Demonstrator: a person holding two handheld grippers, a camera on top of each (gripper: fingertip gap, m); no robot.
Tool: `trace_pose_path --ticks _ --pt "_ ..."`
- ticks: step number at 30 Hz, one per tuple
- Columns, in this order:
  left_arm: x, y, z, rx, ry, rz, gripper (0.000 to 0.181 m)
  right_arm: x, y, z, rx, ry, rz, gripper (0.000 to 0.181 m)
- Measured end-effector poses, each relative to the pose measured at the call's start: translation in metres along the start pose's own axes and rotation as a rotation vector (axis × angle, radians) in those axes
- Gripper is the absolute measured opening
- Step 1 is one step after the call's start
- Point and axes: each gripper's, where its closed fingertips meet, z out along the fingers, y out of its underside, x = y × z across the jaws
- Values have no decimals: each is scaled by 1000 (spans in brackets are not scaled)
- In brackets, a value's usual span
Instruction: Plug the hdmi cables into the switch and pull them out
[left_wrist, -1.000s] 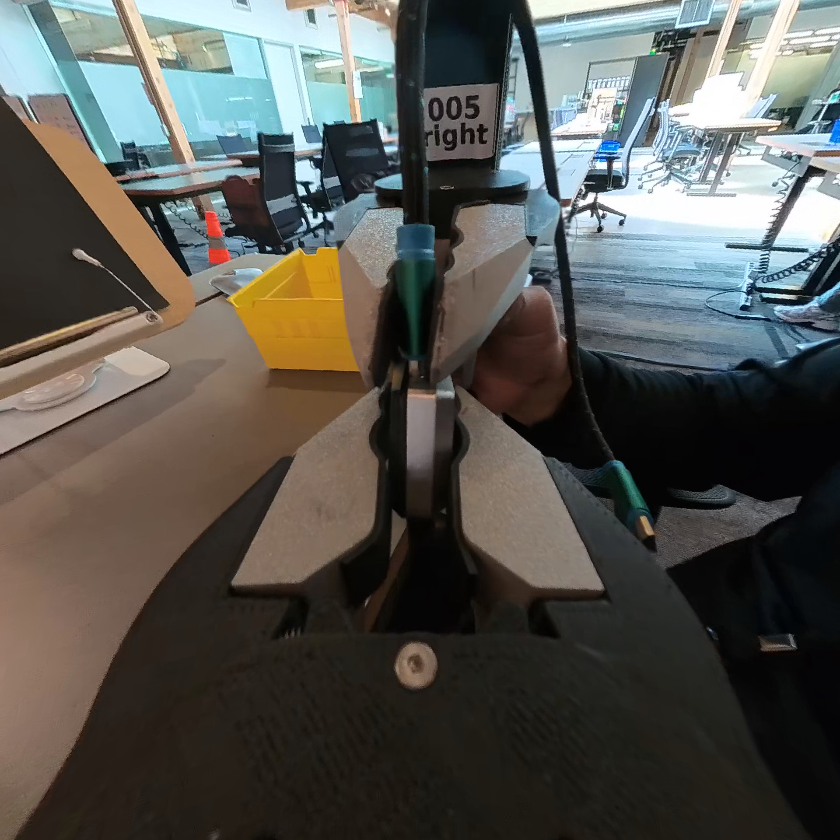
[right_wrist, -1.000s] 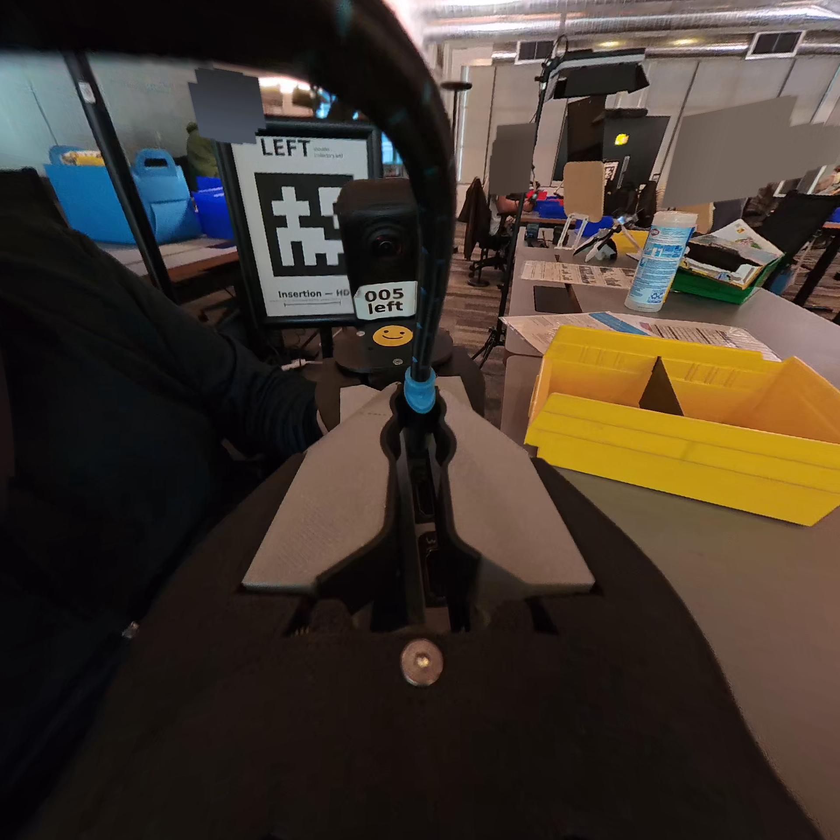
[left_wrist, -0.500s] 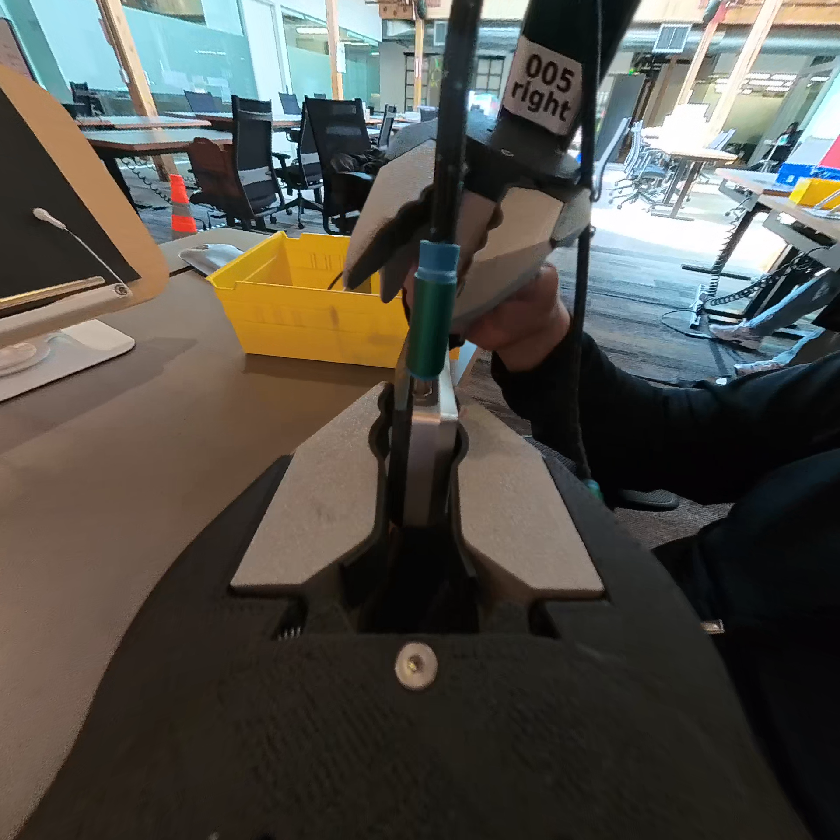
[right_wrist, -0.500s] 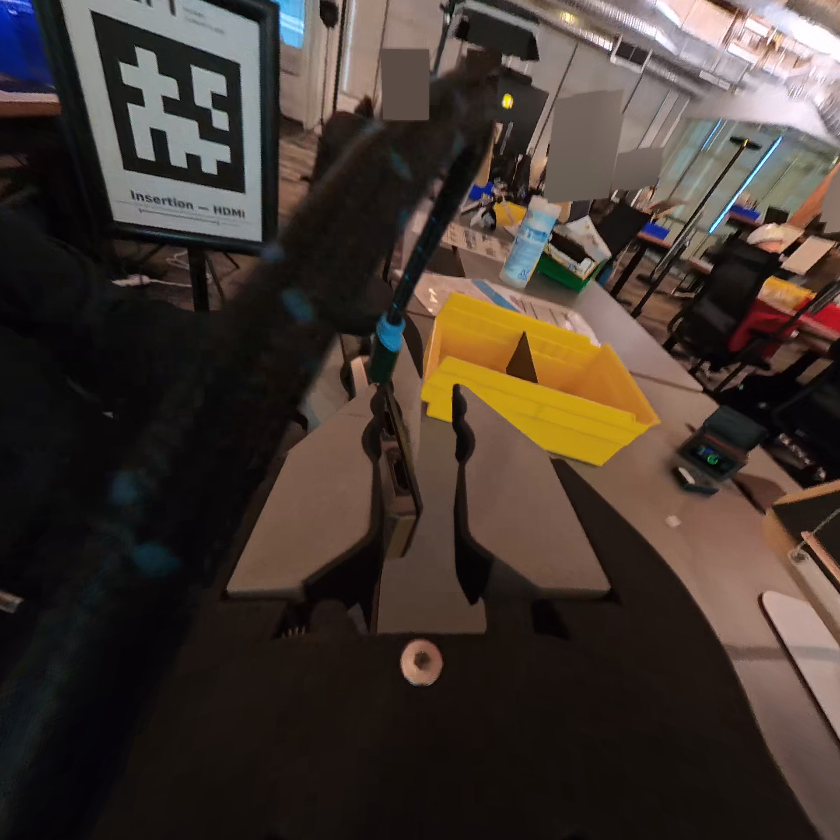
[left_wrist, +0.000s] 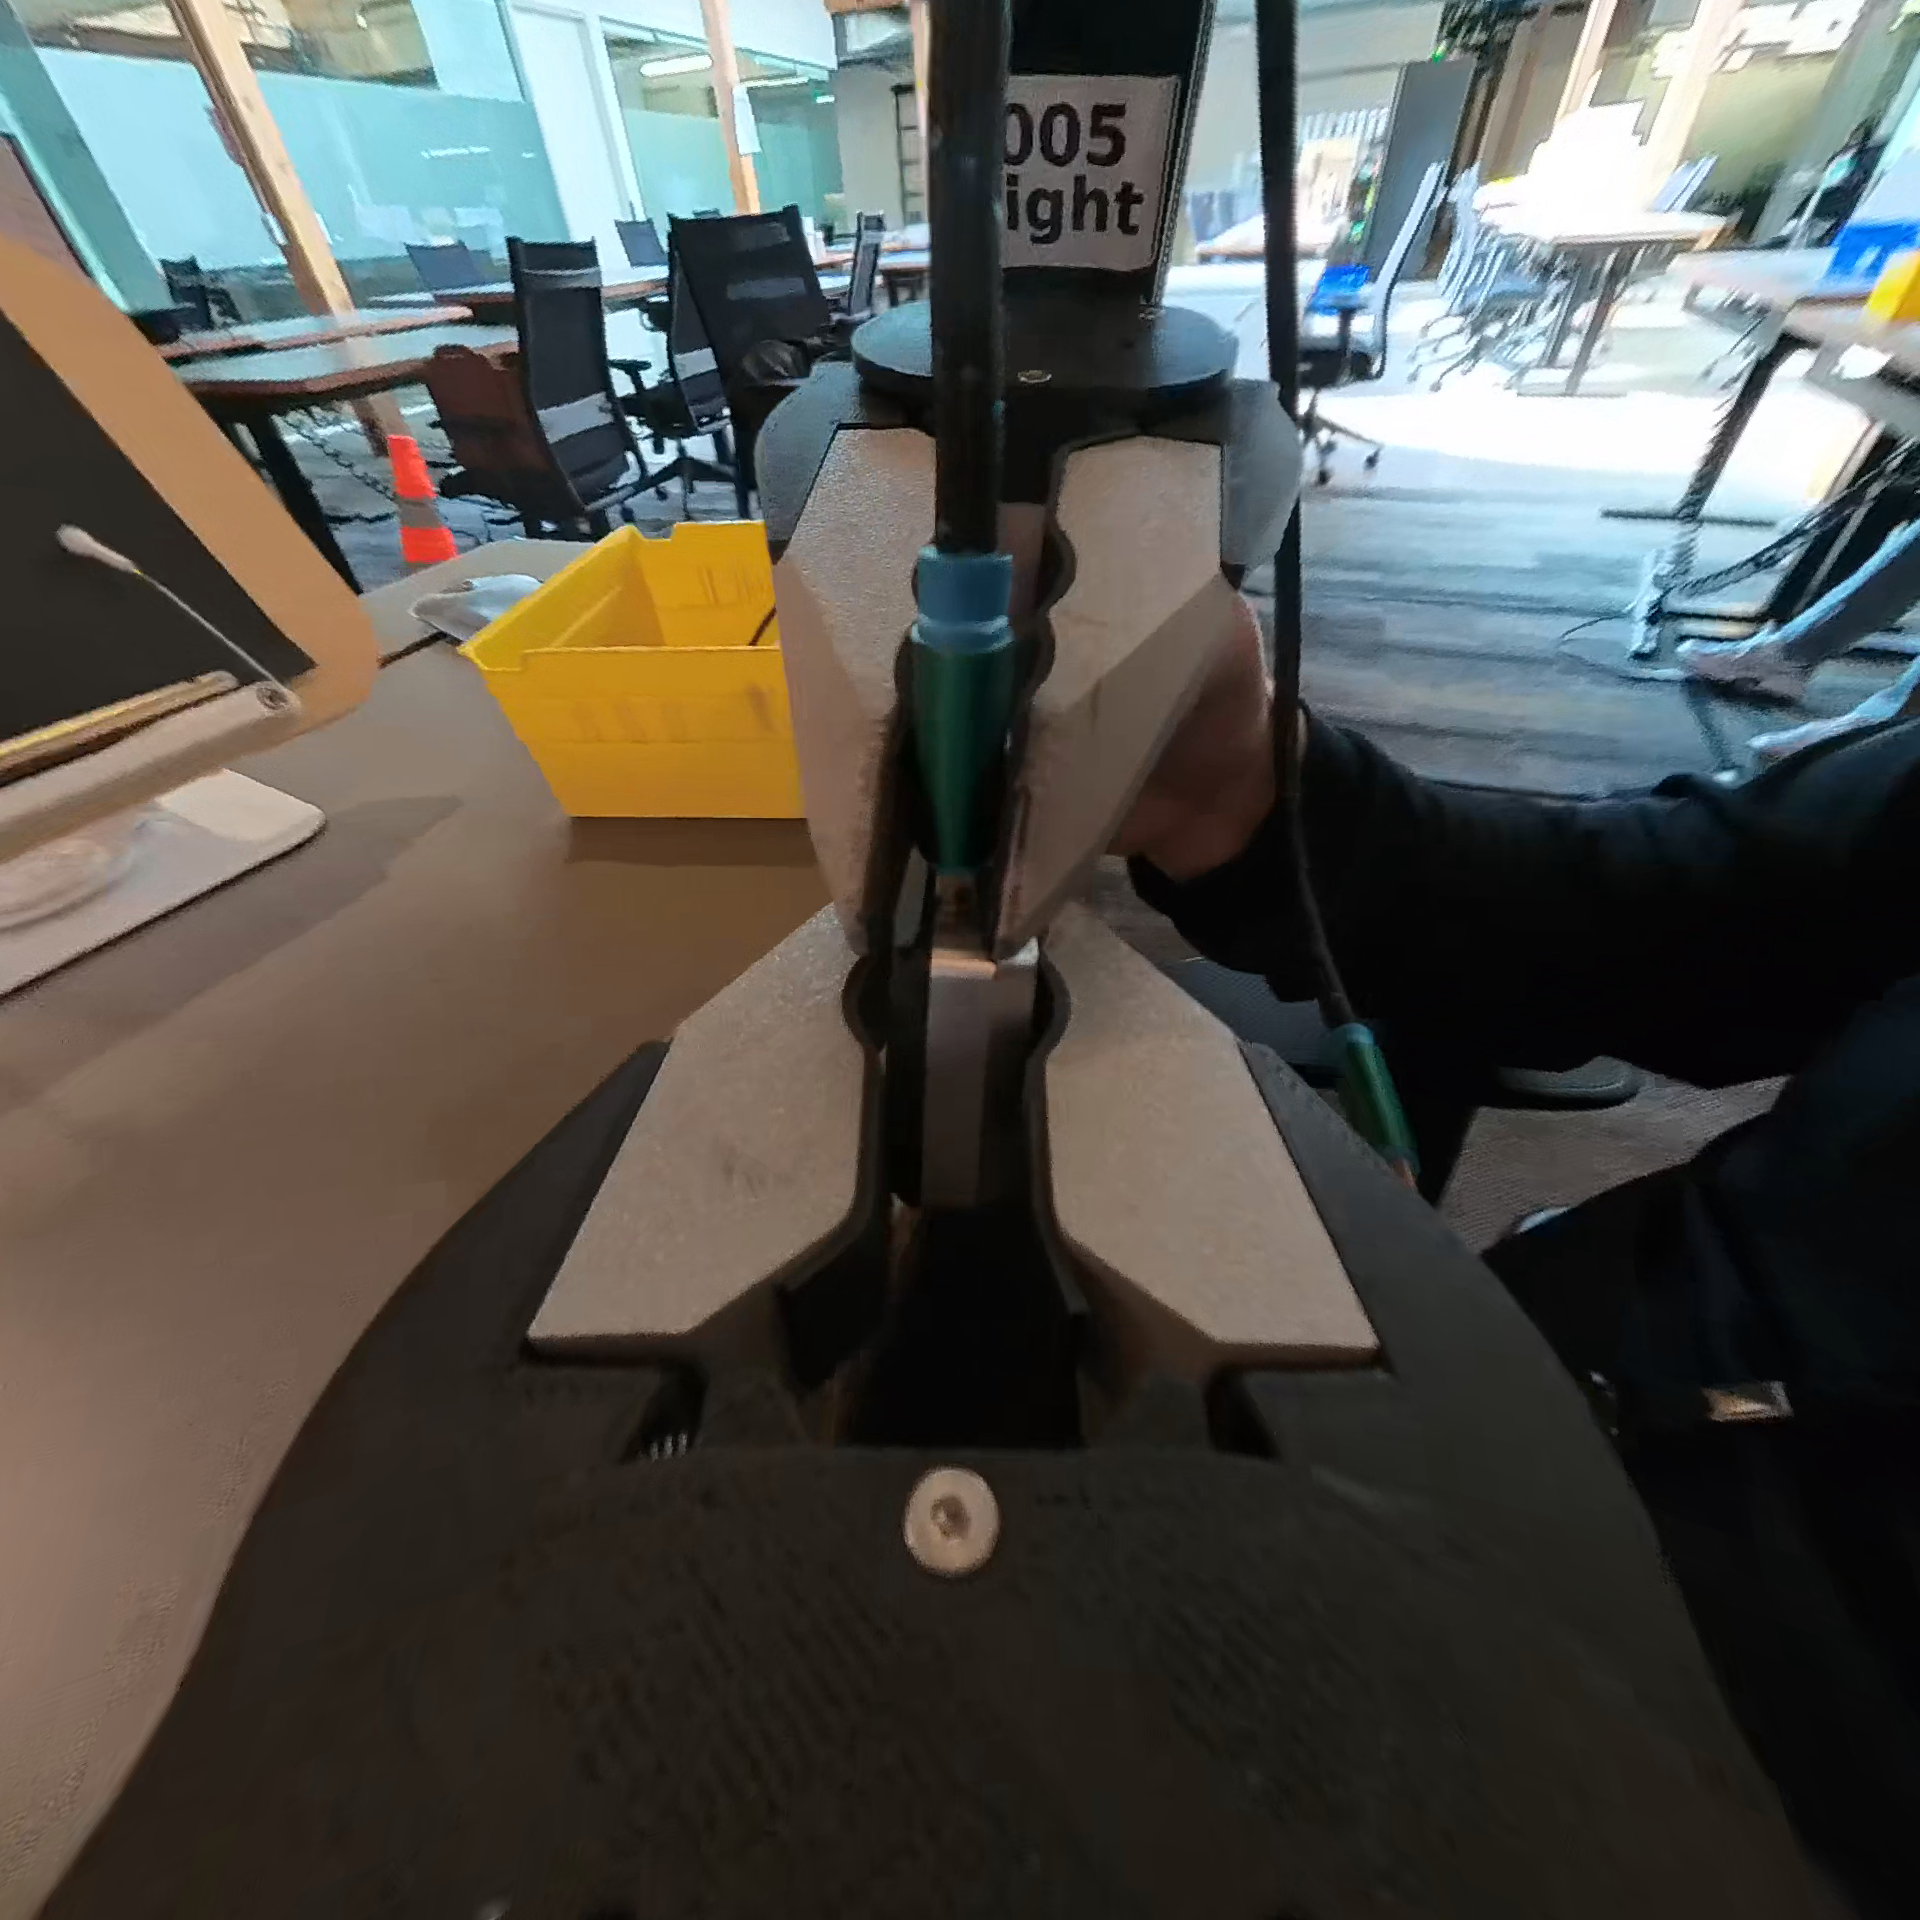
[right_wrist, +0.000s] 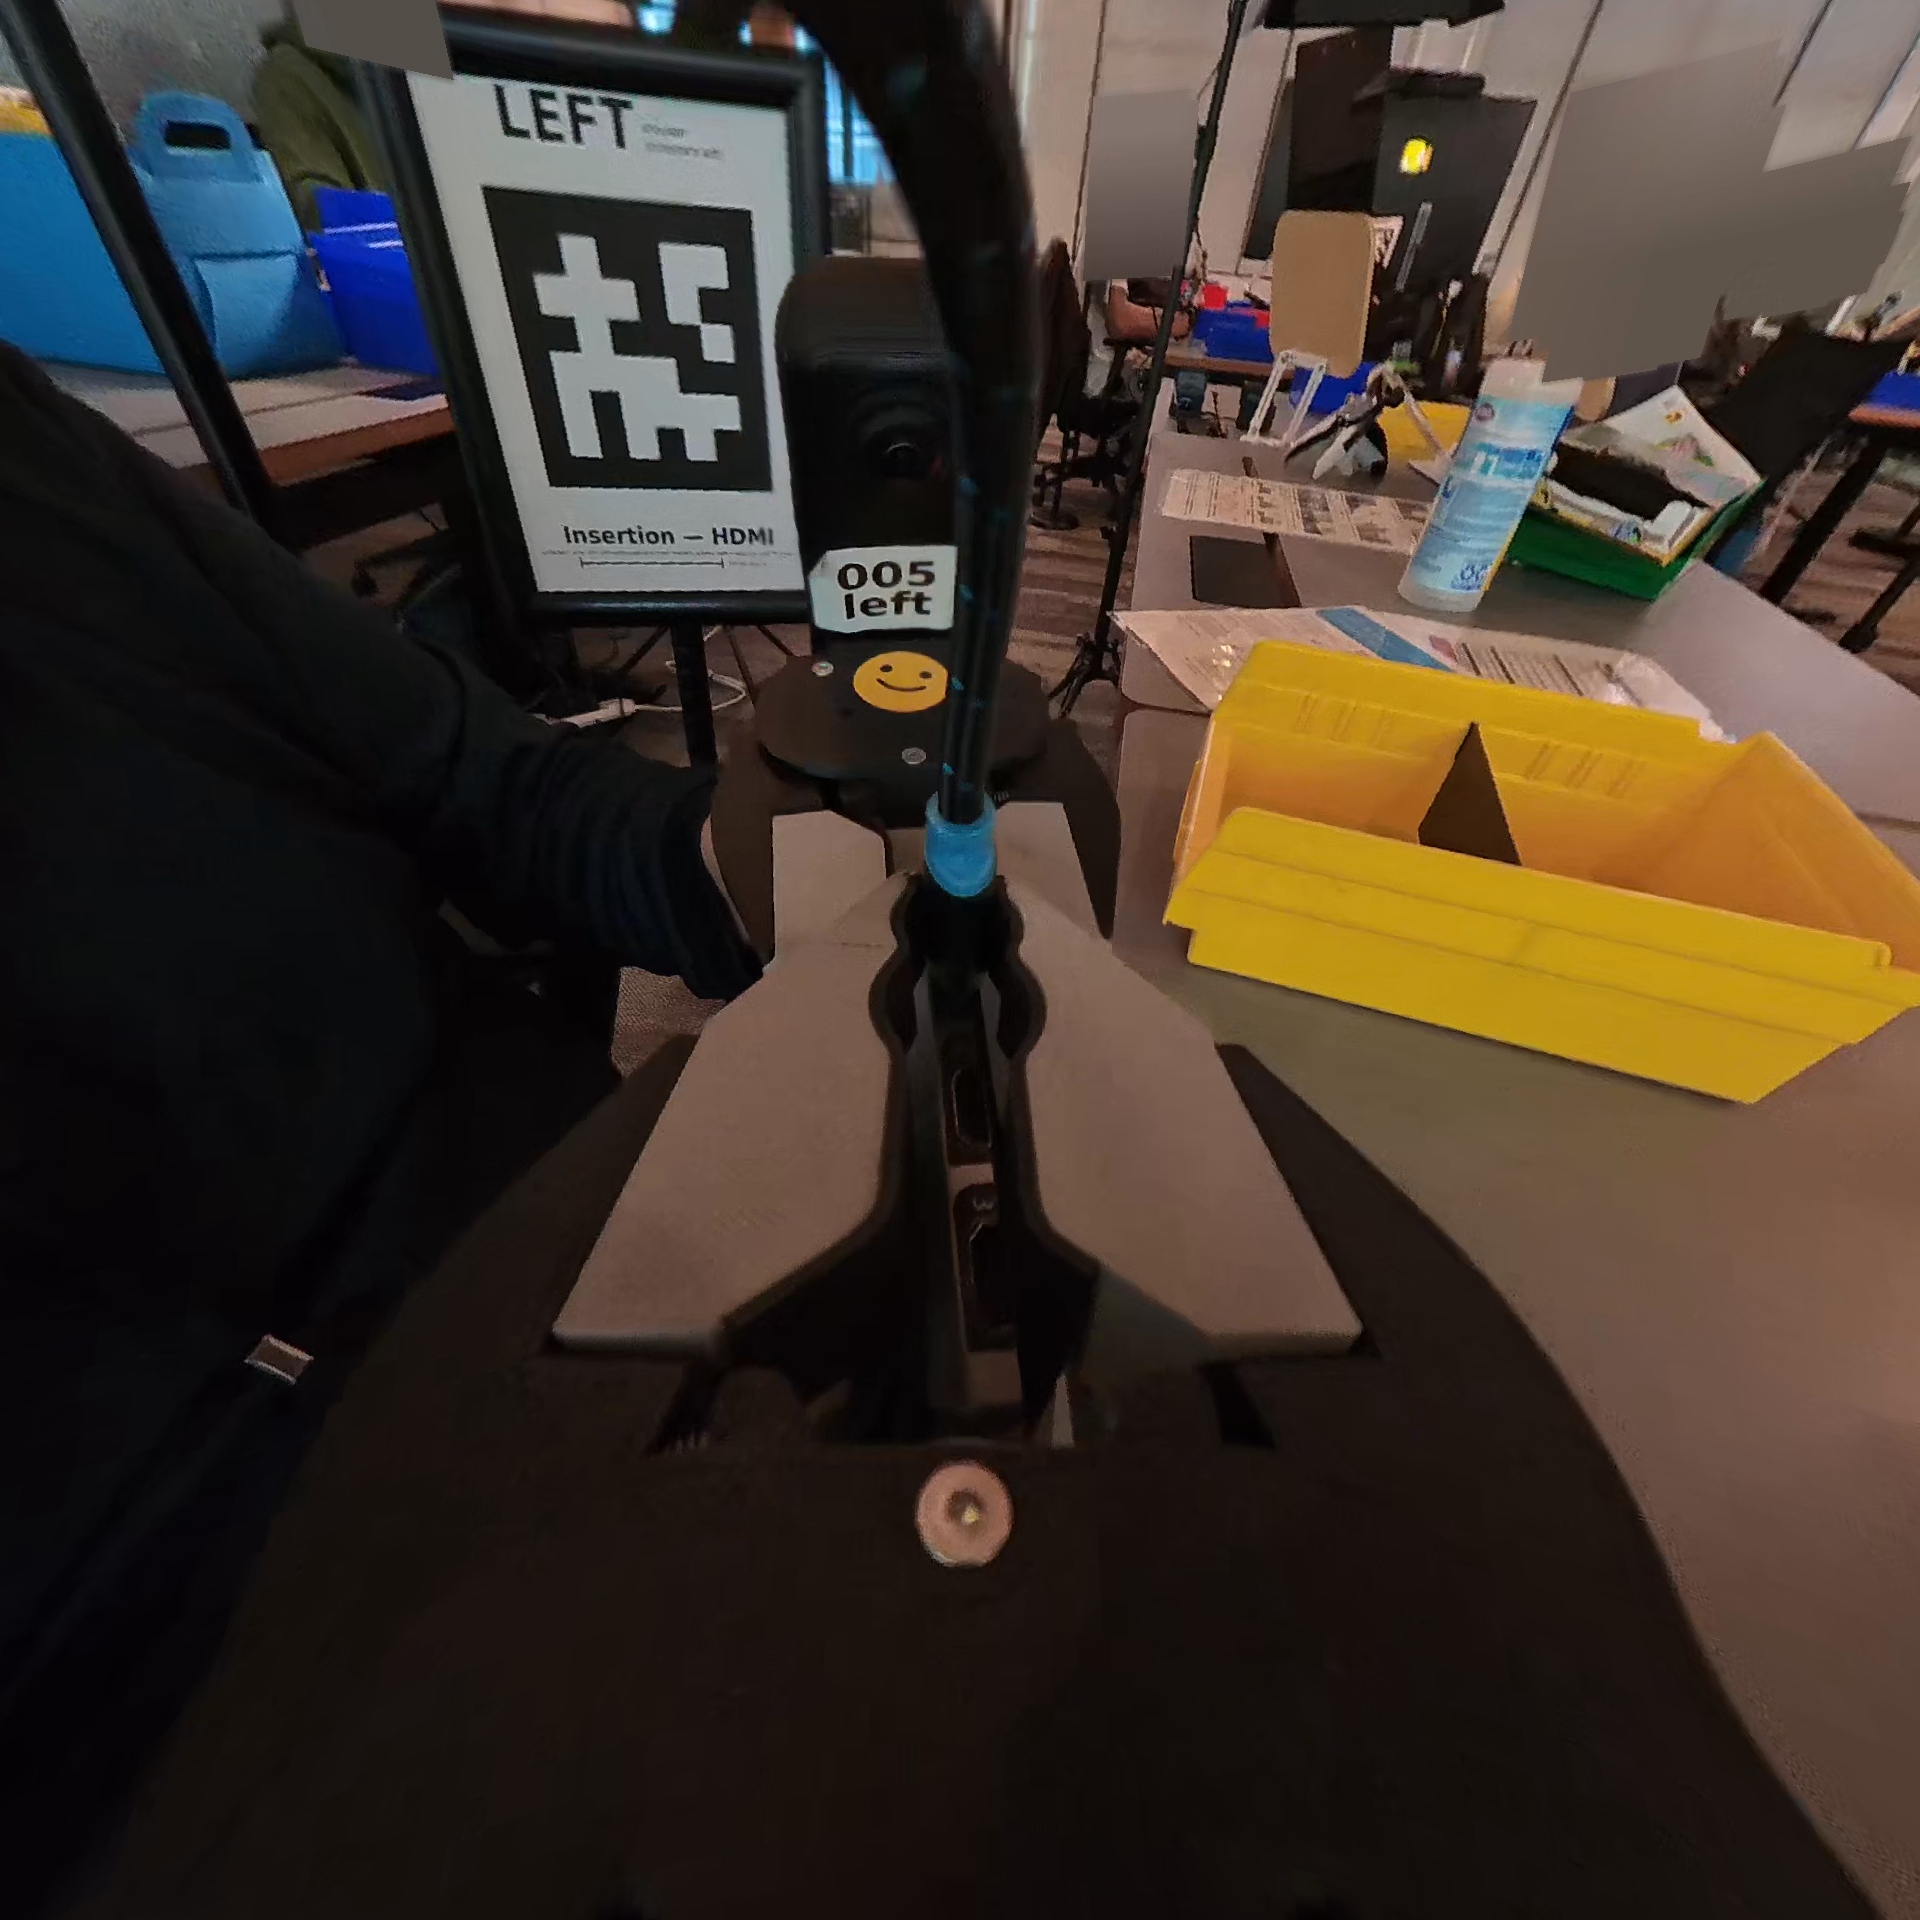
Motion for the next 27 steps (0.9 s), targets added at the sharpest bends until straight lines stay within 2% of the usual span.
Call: trace_pose_path --ticks 1,4,5,6,8,11,15,19,23,25,27 --pt "-1 3 2 2 9 -25 20 2 -3 -1 27 10 10 9" --pt "-6 47 20 -182 -67 86 20 9 -47 -30 310 60 29 8" --pt "-1 53 26 -178 -41 74 20 12 -49 -37 289 90 10 8" --pt "5 47 29 -134 2 27 20 14 -43 -39 218 111 -5 8" --pt "4 28 24 -48 33 -13 20 8 -27 -41 97 59 34 9" --pt "-8 18 10 -61 -11 11 20 29 -8 -53 22 162 60 7" --pt "-23 7 -16 -99 -102 86 20 61 43 -69 -267 336 110 9" --pt "-32 -19 -52 -82 -152 120 19 69 72 -78 -527 462 38 7" --pt "-38 -48 -93 -21 -240 175 19 90 55 -104 -636 598 5 8" --pt "-40 -60 -111 13 -279 189 19 104 27 -130 -687 683 -24 9" --pt "-40 -74 -127 80 -295 192 19 118 -13 -160 -700 769 -54 6"
